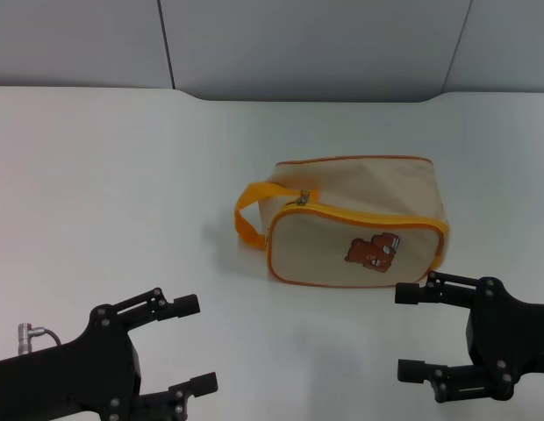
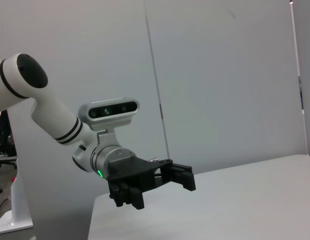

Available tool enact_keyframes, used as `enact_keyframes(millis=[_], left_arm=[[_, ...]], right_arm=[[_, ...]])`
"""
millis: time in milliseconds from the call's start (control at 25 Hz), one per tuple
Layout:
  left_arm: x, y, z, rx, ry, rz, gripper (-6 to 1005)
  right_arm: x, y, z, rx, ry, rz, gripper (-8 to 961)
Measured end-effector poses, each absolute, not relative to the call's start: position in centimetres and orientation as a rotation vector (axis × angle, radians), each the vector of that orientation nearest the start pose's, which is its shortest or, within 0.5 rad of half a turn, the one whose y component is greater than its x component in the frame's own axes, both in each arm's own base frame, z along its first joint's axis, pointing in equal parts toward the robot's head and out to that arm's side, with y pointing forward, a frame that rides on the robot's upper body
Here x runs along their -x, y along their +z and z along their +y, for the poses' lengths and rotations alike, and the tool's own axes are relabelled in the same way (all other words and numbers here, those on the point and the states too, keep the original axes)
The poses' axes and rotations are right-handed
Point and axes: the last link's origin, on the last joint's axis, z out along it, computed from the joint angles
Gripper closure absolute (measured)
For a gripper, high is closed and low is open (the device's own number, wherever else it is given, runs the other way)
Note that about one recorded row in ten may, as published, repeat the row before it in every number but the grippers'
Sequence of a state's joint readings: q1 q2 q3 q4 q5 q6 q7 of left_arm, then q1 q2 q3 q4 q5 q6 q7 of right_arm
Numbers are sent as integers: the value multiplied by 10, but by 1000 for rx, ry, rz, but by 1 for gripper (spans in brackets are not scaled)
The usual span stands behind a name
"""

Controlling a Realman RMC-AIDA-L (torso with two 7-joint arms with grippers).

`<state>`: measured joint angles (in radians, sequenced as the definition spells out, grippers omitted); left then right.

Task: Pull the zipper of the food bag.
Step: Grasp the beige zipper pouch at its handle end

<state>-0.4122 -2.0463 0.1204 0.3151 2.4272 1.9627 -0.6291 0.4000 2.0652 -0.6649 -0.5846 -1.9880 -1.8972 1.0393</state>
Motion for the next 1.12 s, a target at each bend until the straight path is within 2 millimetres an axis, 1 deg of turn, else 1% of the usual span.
enact_keyframes(millis=[520, 680, 760, 800, 840, 920, 1000, 1120], left_arm=[[297, -8, 218, 2680, -1106, -133, 210], [296, -12, 224, 2611, -1100, -137, 211], [295, -19, 230, 2543, -1081, -147, 211], [295, -25, 233, 2516, -1065, -158, 211], [294, -32, 238, 2488, -1048, -183, 212], [293, -43, 248, 2449, -1019, -241, 212], [290, -55, 258, 2424, -981, -295, 212], [279, -78, 276, 2430, -910, -325, 213]], right_arm=[[-274, -1, 252, 2865, 987, 288, 129], [-277, 3, 253, 2814, 1001, 302, 133], [-283, 12, 255, 2717, 1020, 331, 135], [-294, 26, 256, 2577, 1039, 375, 136], [-294, 26, 256, 2577, 1039, 375, 137], [-305, 39, 253, 2466, 1047, 411, 139], [-316, 51, 244, 2388, 1049, 439, 142], [-320, 54, 239, 2376, 1051, 447, 145]])
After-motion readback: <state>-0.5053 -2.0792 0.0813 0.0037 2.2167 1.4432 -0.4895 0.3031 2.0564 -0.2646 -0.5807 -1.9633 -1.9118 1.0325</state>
